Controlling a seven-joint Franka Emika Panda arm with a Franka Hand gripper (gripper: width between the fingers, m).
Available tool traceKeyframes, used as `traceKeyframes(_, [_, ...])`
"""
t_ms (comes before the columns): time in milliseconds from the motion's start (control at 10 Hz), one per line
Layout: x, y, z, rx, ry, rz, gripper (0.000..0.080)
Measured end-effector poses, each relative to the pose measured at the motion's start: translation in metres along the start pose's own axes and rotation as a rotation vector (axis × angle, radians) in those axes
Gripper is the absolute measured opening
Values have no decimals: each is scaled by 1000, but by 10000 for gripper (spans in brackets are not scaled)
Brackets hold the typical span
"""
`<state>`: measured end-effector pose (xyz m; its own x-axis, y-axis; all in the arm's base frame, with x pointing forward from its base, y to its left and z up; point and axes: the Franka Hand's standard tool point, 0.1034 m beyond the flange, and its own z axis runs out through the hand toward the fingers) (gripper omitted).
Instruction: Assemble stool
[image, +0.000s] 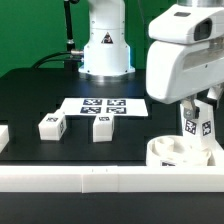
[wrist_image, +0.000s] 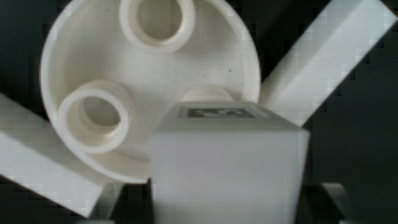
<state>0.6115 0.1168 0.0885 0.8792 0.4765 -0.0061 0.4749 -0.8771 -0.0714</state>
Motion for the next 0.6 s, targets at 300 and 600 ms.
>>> traceKeyframes(300, [2, -1, 0, -2, 6, 263, 337])
traceKeyframes(600, [2, -1, 0, 3, 6, 540, 337])
